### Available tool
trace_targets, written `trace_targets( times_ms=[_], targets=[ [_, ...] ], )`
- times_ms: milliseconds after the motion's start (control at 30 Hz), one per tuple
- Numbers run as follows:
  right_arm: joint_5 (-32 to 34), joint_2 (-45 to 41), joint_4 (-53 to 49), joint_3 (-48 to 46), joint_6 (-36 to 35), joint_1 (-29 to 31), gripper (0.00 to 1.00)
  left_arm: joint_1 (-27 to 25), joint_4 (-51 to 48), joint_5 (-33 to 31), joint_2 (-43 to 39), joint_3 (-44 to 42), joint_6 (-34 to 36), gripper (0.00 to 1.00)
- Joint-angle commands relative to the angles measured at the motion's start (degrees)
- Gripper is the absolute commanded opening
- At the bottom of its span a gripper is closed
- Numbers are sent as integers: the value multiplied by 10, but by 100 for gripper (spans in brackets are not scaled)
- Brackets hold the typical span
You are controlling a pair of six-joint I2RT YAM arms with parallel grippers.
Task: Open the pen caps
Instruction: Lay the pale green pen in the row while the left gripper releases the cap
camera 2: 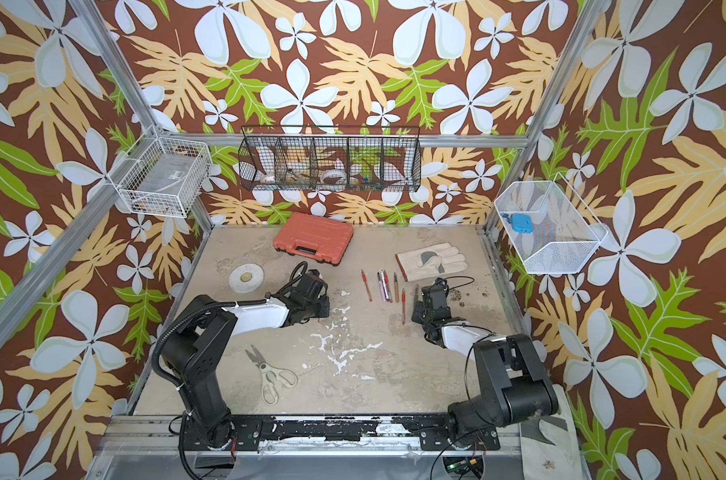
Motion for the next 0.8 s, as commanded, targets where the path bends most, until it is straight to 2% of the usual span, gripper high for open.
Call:
trace_targets(
  times_ms=[0,133,267,467,567,667,733,767],
  targets=[
    [-14,13,3,7,-3,-2,1,1,-9,-4,-12,-6,6,41],
    [-14,27,-2,14,-4,-2,9,1,18,15,-46,-27,3,48],
    [-12,28,-5,15,-6,-2,16,1,62,33,-91,-61,0,51],
    [-12,2,0,6,-6,-1,32,1,104,-8,-172,-109,-9,52],
    [-20,-38,12,-11,-2,-2,41,1,131,-33,-230,-141,-10,54],
    [-28,-115,31,-41,0,0,46,0,175,-69,-308,-188,-7,58],
    [2,-183,40,-65,-5,4,49,0,213,-91,-373,-224,11,63],
    [19,-213,44,-77,-7,5,50,1,228,-104,-401,-238,23,70]
  ],
)
